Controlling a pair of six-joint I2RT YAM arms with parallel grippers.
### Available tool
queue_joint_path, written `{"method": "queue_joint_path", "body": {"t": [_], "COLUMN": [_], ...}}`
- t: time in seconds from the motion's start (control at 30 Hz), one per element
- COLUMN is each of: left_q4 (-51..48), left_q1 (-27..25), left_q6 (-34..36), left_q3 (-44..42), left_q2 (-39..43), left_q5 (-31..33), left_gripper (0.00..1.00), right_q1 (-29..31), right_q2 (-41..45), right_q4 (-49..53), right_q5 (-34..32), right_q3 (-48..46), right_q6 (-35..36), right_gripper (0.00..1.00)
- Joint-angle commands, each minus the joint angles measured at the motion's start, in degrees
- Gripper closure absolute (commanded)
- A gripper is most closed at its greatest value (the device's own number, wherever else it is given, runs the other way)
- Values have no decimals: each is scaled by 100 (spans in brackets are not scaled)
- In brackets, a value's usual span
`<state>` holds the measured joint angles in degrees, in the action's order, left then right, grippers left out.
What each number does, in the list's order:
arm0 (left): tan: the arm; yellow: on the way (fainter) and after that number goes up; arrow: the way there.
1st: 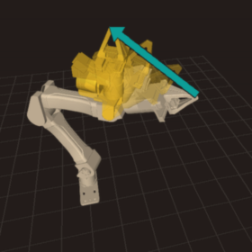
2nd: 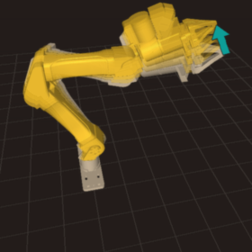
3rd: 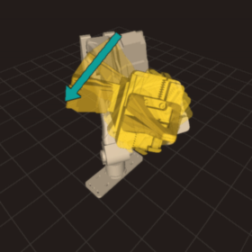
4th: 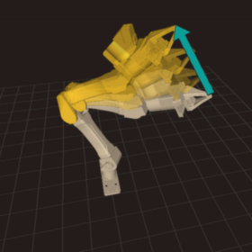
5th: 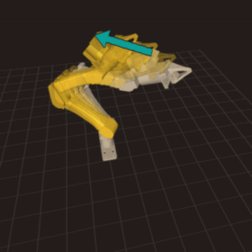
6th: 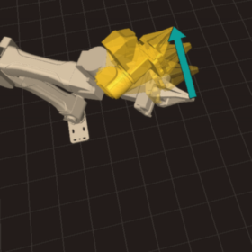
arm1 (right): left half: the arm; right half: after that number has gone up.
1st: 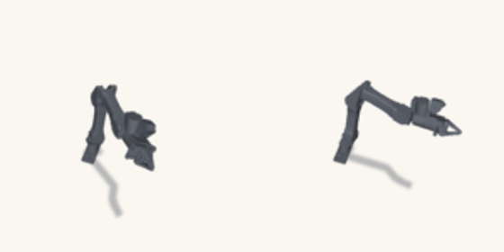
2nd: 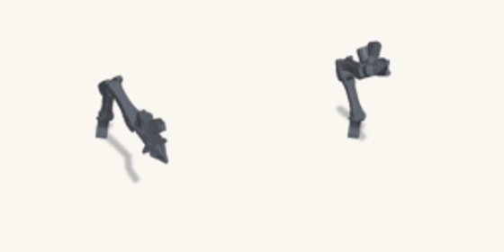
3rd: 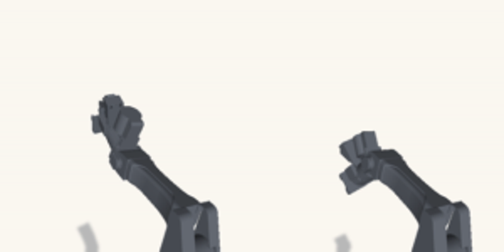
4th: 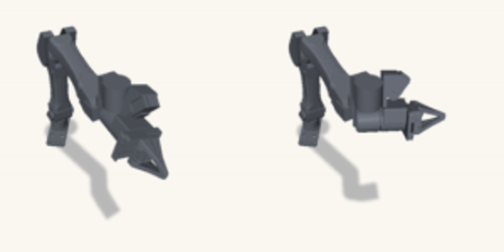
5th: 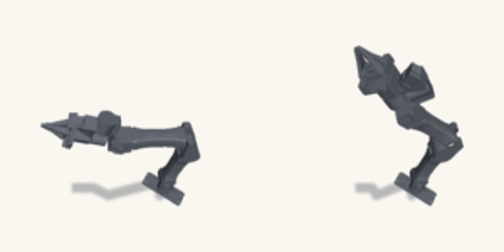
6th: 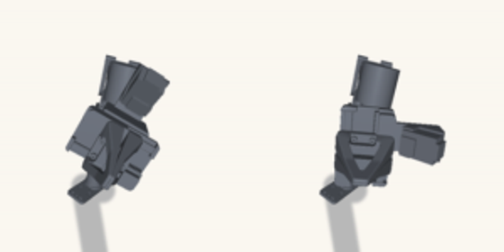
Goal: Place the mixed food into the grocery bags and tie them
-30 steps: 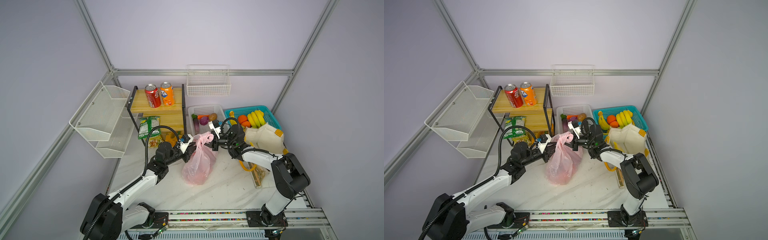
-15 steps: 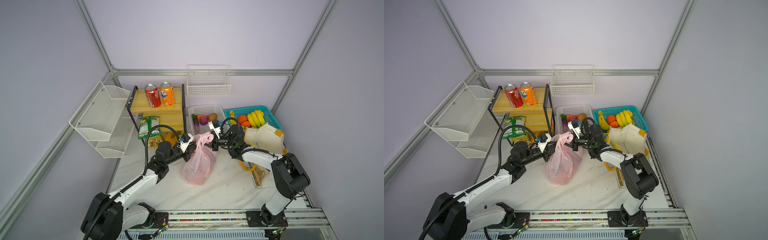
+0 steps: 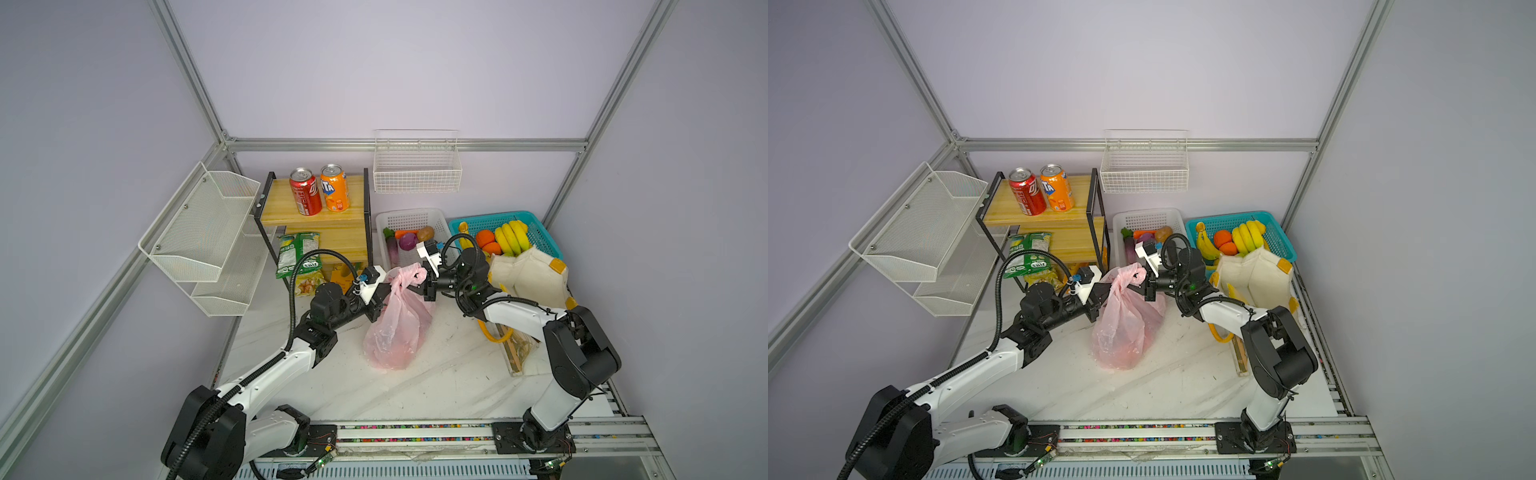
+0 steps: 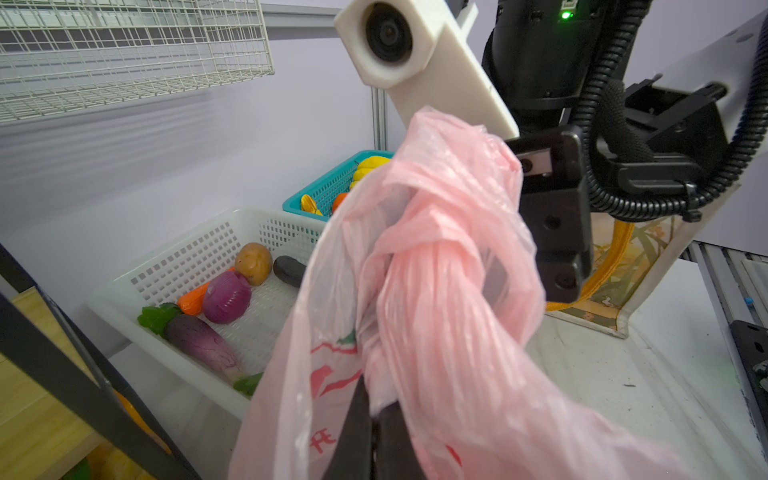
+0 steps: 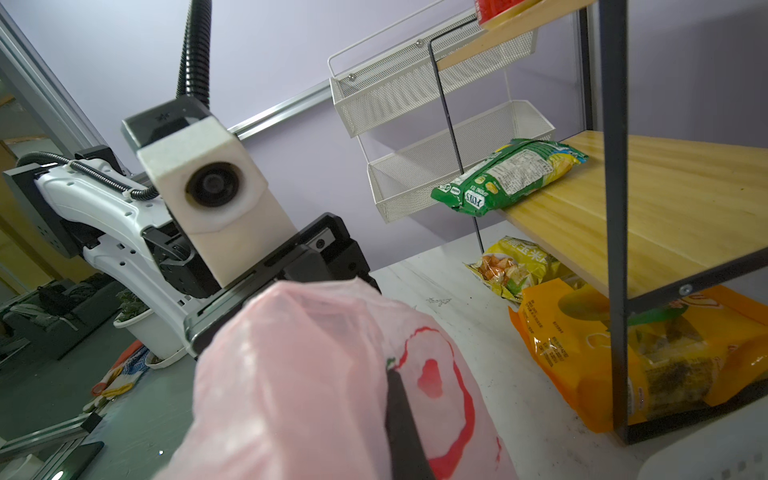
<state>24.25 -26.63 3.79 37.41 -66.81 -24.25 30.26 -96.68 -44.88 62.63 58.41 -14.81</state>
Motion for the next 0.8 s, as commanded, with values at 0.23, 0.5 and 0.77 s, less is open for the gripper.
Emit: {"method": "queue_joint_path", "body": {"t": [0.23, 0.5, 0.77], "left_q4": [282, -31, -290], "left_q1": [27, 27, 18], "left_q6": [-78, -348, -464], "left_q3": [13, -120, -180], "left_q2": [500, 710, 798], "left_q5": [660, 1256, 1467], "left_gripper": [100, 100, 100], "right_q1": [-11, -11, -11], "right_q2": [450, 544, 798], "right_q4": [1790, 2085, 2666], "right_q5": [-869, -1449, -2085], "right_q3": [505, 548, 517], "right_q6": [1433, 1549, 1987], "right_gripper": [98, 98, 70]}}
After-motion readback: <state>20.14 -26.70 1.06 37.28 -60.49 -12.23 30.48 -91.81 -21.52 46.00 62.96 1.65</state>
